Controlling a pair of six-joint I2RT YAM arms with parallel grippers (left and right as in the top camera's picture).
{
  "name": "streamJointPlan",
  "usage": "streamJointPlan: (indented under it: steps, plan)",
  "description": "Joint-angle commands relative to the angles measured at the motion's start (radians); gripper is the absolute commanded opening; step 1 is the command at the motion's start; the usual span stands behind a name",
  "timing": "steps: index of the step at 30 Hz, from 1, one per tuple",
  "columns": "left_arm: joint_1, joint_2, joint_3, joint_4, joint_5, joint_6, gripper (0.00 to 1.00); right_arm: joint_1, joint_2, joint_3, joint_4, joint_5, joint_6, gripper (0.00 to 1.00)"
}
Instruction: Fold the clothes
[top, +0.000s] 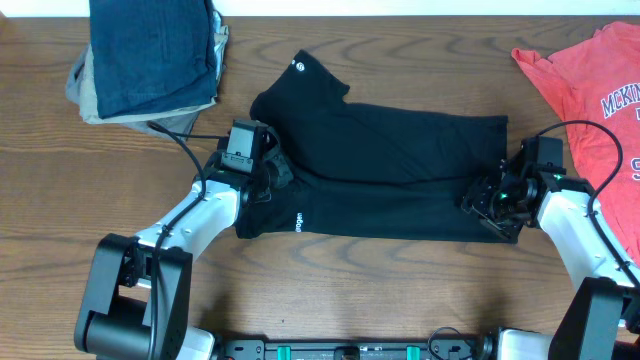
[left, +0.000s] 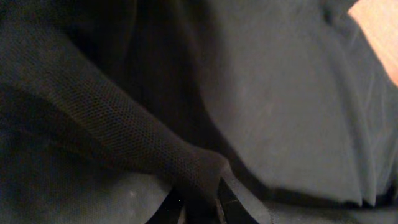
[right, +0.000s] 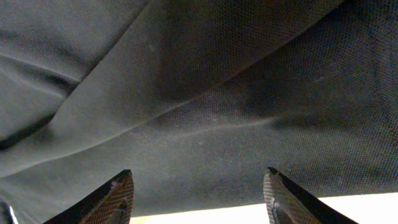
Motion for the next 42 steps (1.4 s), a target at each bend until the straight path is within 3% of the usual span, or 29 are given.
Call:
streamJointPlan:
  steps: [1, 8, 11, 15, 18, 26, 35, 38, 42]
  plan:
    - [-0.001, -0.019, -0.008, 0.032, -0.058, 0.008, 0.13, 0.008, -0.014, 0.016, -0.003, 0.004, -0.011, 0.65]
    - [-0.003, -0.002, -0.008, 0.121, -0.058, 0.008, 0.17, 0.008, -0.014, 0.016, -0.007, 0.004, -0.011, 0.65]
    - [-0.003, 0.007, -0.008, 0.146, -0.061, 0.009, 0.3, 0.008, -0.014, 0.016, -0.013, 0.004, -0.011, 0.65]
    - [-0.003, 0.009, -0.008, 0.167, -0.061, 0.036, 0.63, 0.008, -0.014, 0.016, -0.017, 0.004, -0.011, 0.65]
    - [-0.003, 0.009, -0.008, 0.165, -0.059, 0.056, 0.72, 0.008, -0.014, 0.016, -0.022, 0.004, -0.011, 0.65]
    - [-0.003, -0.03, -0.008, 0.126, 0.048, 0.045, 0.72, 0.008, -0.014, 0.016, -0.028, 0.007, -0.029, 0.66]
    - [-0.08, 0.009, -0.008, 0.018, 0.054, 0.011, 0.66, 0.008, -0.014, 0.016, -0.014, 0.007, -0.029, 0.66]
    - [-0.108, 0.013, -0.008, 0.048, 0.052, 0.012, 0.59, 0.008, -0.014, 0.016, -0.019, 0.007, -0.029, 0.66]
    - [-0.126, 0.014, -0.008, 0.074, 0.032, 0.011, 0.38, 0.008, -0.014, 0.016, -0.026, 0.007, -0.029, 0.66]
